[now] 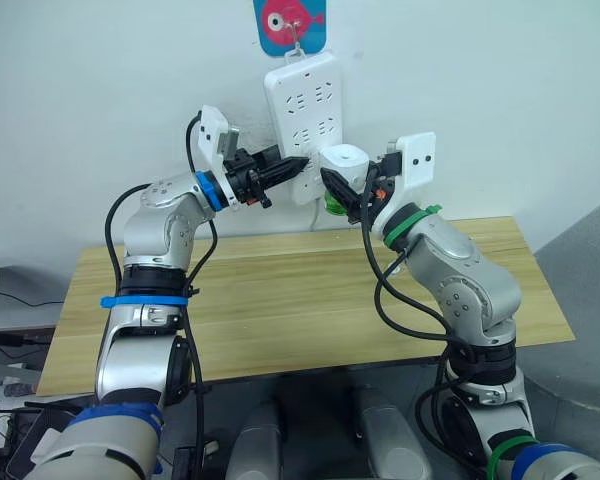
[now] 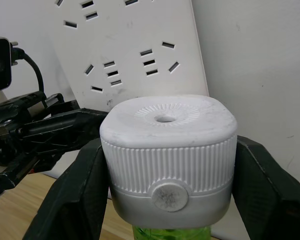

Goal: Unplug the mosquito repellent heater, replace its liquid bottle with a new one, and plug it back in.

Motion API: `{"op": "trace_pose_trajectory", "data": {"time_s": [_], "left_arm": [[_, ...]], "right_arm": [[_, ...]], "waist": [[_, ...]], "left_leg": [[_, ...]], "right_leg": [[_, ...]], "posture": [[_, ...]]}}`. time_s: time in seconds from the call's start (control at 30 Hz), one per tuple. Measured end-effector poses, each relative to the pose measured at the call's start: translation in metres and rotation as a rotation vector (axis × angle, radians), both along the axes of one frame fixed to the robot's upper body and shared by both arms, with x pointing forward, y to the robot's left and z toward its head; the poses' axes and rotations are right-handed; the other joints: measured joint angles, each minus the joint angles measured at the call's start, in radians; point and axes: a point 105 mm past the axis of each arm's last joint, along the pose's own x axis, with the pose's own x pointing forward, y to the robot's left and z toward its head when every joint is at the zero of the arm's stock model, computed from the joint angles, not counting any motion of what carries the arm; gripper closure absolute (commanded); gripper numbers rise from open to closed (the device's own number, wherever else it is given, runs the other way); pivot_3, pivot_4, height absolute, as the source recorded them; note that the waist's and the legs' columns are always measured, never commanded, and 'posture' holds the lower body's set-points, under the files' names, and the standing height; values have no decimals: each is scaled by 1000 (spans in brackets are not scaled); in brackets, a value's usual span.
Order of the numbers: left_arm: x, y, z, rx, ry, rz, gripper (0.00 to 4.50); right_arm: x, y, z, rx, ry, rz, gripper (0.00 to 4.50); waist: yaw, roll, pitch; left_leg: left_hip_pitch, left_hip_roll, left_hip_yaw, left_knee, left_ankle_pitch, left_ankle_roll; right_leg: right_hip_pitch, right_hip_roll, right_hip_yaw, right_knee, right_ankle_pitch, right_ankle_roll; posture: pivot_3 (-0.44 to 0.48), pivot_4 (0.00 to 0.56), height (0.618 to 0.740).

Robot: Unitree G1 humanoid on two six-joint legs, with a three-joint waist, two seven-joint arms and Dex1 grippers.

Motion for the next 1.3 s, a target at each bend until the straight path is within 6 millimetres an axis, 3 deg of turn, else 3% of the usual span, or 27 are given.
{"op": "trace_pose_trajectory", "data": {"time_s": [0.07,0.13,0.27,0.37,0.47,0.73,0.83,1.17,1.3], "left_arm": [[-1,-3,-3,2,-4,-6,1902],[-2,0,-11,12,8,4,1308],[-4,32,-34,66,37,106,22],[-18,58,-54,132,56,177,22],[-39,72,-74,181,72,218,22],[-93,85,-92,200,75,322,22],[-108,84,-92,187,68,349,0],[-125,93,-121,232,162,424,0],[-127,90,-123,222,177,403,0]], "right_arm": [[-1,0,-2,-24,-4,13,0],[-5,-1,-4,-51,-15,35,0],[-17,-22,-18,-112,-4,55,0],[-30,-39,-30,-165,18,90,0],[-46,-53,-48,-234,58,145,0],[-65,-98,-82,-360,144,245,0],[-62,-113,-89,-373,163,251,616],[-43,-132,-101,-379,178,181,4317],[-38,-128,-99,-388,164,179,4469]], "waist": [[2,0,0],[2,0,0],[2,0,0],[3,0,0],[11,0,0],[44,-1,-2],[61,-1,-2],[82,-1,-2],[83,-1,-2]], "left_leg": [[0,0,0,-1,0,0],[-1,0,0,-2,0,0],[-2,0,0,-5,0,0],[-2,0,-1,-5,-1,1],[-2,1,-2,-4,-1,1],[0,0,-1,-2,-1,1],[1,0,-1,-2,-1,1],[5,0,-1,-2,-1,1],[5,0,-1,-2,-1,1]], "right_leg": [[0,0,-1,-1,0,0],[0,0,-1,-4,0,0],[-1,-1,-1,-7,0,0],[-1,-1,-1,-7,0,0],[-1,-1,0,-7,0,0],[3,-2,-1,-8,0,0],[4,-2,-1,-7,0,0],[9,-1,-1,-8,0,0],[10,-1,-2,-8,0,0]], "posture": [[-143,238,740],[-143,238,740],[-143,238,740],[-117,241,740],[-101,240,740],[-16,243,740],[3,247,740],[22,256,740],[20,258,740]]}}
